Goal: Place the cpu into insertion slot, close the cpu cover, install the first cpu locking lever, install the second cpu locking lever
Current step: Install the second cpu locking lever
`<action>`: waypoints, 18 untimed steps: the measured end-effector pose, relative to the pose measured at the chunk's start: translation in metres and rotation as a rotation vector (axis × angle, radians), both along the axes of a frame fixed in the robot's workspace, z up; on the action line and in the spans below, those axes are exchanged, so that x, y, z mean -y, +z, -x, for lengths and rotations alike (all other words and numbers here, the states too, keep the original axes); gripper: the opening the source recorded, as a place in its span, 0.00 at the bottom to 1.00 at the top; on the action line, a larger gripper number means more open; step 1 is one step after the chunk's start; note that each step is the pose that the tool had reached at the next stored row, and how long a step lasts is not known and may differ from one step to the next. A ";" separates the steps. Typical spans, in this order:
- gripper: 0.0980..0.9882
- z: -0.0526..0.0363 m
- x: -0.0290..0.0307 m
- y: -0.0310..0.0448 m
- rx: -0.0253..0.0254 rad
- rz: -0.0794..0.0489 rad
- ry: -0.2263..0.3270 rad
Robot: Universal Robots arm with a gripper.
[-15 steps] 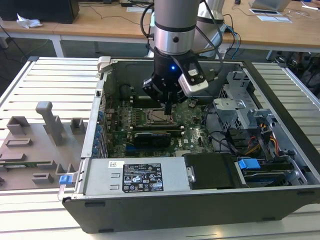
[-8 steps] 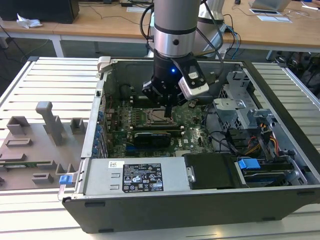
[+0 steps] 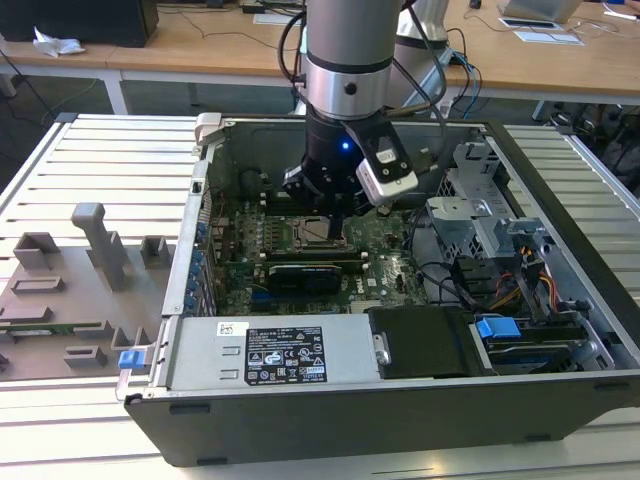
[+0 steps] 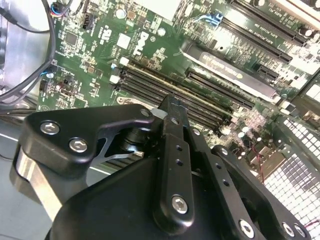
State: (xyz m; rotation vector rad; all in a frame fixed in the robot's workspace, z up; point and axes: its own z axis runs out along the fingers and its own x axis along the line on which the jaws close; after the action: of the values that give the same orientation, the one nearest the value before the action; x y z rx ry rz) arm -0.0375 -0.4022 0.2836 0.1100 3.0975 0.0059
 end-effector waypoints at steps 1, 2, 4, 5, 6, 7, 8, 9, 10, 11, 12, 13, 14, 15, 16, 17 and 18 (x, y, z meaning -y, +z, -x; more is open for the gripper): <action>0.01 0.0005 0.0019 -0.0009 -0.0001 -0.004 0.000; 0.01 0.0011 0.0025 -0.0017 -0.0001 -0.021 0.000; 0.01 0.0012 0.0026 -0.0018 0.0000 -0.055 0.000; 0.01 0.0014 0.0027 -0.0018 -0.0001 -0.080 0.000; 0.01 0.0015 0.0027 -0.0018 -0.0001 -0.096 0.000; 0.01 0.0016 0.0028 -0.0019 0.0000 -0.119 0.000; 0.01 0.0017 0.0028 -0.0021 -0.0001 -0.130 0.000; 0.01 0.0019 0.0027 -0.0034 0.0001 -0.134 0.000; 0.01 0.0019 0.0028 -0.0038 -0.0001 -0.134 0.000; 0.01 0.0019 0.0027 -0.0043 -0.0001 -0.134 0.000; 0.01 0.0020 0.0027 -0.0049 -0.0001 -0.134 0.000; 0.01 0.0020 0.0028 -0.0054 -0.0001 -0.134 0.000; 0.01 0.0021 0.0029 -0.0064 -0.0001 -0.134 0.000; 0.01 0.0023 0.0031 -0.0073 -0.0001 -0.134 0.000; 0.01 0.0024 0.0032 -0.0080 -0.0001 -0.134 0.000; 0.01 0.0025 0.0033 -0.0085 -0.0001 -0.134 0.000; 0.01 0.0026 0.0034 -0.0089 -0.0001 -0.134 0.000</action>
State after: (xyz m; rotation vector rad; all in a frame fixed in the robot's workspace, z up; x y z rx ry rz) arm -0.0401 -0.4056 0.2747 0.1145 3.0949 0.2142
